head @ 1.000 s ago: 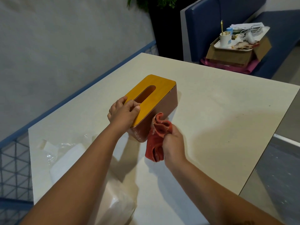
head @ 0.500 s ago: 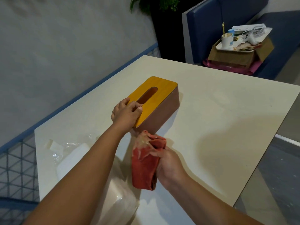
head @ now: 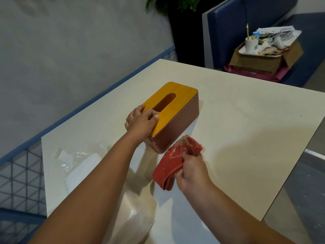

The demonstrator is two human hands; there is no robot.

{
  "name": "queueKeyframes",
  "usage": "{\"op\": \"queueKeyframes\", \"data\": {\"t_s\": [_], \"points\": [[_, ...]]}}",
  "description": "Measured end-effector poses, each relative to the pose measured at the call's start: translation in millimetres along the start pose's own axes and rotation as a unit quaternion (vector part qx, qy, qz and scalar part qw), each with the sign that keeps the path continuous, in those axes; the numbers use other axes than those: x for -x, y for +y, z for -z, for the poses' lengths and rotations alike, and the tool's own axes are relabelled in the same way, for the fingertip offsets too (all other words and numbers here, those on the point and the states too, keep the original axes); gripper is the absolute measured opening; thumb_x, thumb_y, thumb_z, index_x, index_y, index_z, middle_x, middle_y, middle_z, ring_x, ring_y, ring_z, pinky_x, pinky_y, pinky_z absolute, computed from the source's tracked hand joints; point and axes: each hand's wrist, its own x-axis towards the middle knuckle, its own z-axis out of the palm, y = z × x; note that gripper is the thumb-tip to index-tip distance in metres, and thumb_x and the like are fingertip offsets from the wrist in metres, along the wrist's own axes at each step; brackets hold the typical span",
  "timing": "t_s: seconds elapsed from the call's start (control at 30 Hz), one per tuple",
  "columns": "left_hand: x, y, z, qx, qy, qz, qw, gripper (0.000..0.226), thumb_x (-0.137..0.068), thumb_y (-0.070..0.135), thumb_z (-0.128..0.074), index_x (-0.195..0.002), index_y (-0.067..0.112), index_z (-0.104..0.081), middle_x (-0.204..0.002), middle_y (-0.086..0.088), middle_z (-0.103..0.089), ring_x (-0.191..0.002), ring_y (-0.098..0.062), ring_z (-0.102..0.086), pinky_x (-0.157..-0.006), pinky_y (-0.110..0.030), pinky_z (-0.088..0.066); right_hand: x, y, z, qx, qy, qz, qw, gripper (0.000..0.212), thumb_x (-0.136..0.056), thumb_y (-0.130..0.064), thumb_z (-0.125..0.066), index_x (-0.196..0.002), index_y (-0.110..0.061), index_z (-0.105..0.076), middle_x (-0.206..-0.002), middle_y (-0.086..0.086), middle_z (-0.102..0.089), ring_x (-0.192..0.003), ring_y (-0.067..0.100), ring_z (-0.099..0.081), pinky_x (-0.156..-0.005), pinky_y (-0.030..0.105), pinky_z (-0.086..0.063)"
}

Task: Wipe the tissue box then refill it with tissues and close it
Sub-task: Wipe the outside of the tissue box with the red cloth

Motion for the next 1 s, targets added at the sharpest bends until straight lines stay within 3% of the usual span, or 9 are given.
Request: {"op": "queueKeyframes", "data": {"t_s": [0.17,0.23,0.33,0.4,0.53,0.6,0.77,0.9,1.0], "points": [[0,1,1,0.001,-0.01,0.002,1.0,0.023,-0.096,0.04,-0.039,-0.107,0.033,-0.059,-0.153,0.006,-0.022,-0.141,-0.022,-0.013,-0.112,-0.046,-0.011,0,24,-9,0.036,0.081,0.029,0.996,0.027,-0.098,-0.012,-0.043,-0.091,-0.036,-0.051,-0.082,-0.002,-0.058,-0.071,0.015,-0.057,-0.062,0.029,-0.046],[0,0,1,0.001,-0.011,0.001,1.0,0.024,-0.096,0.04,-0.039,-0.108,0.033,-0.059,-0.152,0.006,-0.022,-0.142,-0.021,-0.012,-0.112,-0.047,-0.011,2,27,-17,0.039,0.105,0.034,0.993,0.026,-0.097,-0.013,-0.045,-0.085,-0.035,-0.05,-0.083,-0.003,-0.058,-0.077,0.018,-0.059,-0.068,0.032,-0.049],[0,0,1,0.005,-0.011,-0.001,1.0,0.024,-0.096,0.04,-0.039,-0.108,0.033,-0.059,-0.152,0.006,-0.022,-0.142,-0.021,-0.012,-0.112,-0.046,-0.01,4,28,-26,0.031,0.116,0.032,0.992,0.023,-0.097,-0.014,-0.047,-0.114,-0.029,-0.054,-0.106,0.002,-0.062,-0.097,0.025,-0.061,-0.091,0.043,-0.05],[0,0,1,0.002,-0.013,-0.004,1.0,0.024,-0.096,0.04,-0.039,-0.109,0.033,-0.058,-0.153,0.005,-0.021,-0.142,-0.021,-0.011,-0.112,-0.047,-0.01,4,27,-31,0.024,0.1,0.013,0.995,0.036,-0.098,-0.014,-0.046,-0.132,-0.023,-0.046,-0.122,0.009,-0.058,-0.1,0.026,-0.059,-0.095,0.045,-0.048],[-2,-2,0,-0.004,-0.015,-0.005,1.0,0.023,-0.096,0.041,-0.039,-0.109,0.033,-0.058,-0.153,0.004,-0.021,-0.142,-0.023,-0.012,-0.112,-0.049,-0.011,8,22,-37,-0.033,0.075,-0.002,0.997,0.04,-0.1,-0.013,-0.043,-0.136,-0.027,-0.042,-0.123,0.009,-0.059,-0.099,0.025,-0.06,-0.096,0.045,-0.048],[-2,-2,0,-0.008,-0.015,-0.005,1.0,0.024,-0.097,0.041,-0.038,-0.109,0.033,-0.057,-0.153,0.004,-0.02,-0.142,-0.023,-0.012,-0.112,-0.049,-0.011,12,18,-35,-0.045,0.054,-0.001,0.998,0.038,-0.1,-0.012,-0.042,-0.135,-0.026,-0.043,-0.116,0.008,-0.061,-0.091,0.022,-0.062,-0.091,0.042,-0.05],[-1,-1,0,-0.004,-0.015,-0.005,1.0,0.024,-0.096,0.041,-0.039,-0.109,0.033,-0.058,-0.153,0.005,-0.021,-0.142,-0.022,-0.011,-0.112,-0.047,-0.01,17,2,-13,-0.043,-0.028,0.021,0.998,0.033,-0.101,-0.011,-0.037,-0.13,-0.022,-0.046,-0.1,0.007,-0.063,-0.077,0.017,-0.063,-0.05,0.026,-0.052],[-1,-1,1,-0.006,-0.012,-0.002,1.0,0.026,-0.096,0.041,-0.039,-0.111,0.033,-0.058,-0.153,0.005,-0.02,-0.142,-0.022,-0.011,-0.113,-0.047,-0.01,10,-22,5,0.017,-0.039,0.059,0.997,0.03,-0.099,-0.012,-0.041,-0.127,-0.016,-0.05,-0.1,0.008,-0.066,-0.082,0.021,-0.064,-0.063,0.034,-0.05],[-1,-1,0,-0.019,-0.012,-0.004,1.0,0.027,-0.097,0.042,-0.037,-0.113,0.033,-0.057,-0.153,0.004,-0.02,-0.142,-0.023,-0.012,-0.112,-0.048,-0.012,2,-45,13,0.037,-0.05,0.059,0.996,0.019,-0.096,-0.012,-0.047,-0.112,-0.012,-0.058,-0.089,0.005,-0.07,-0.083,0.022,-0.066,-0.081,0.044,-0.051]]}}
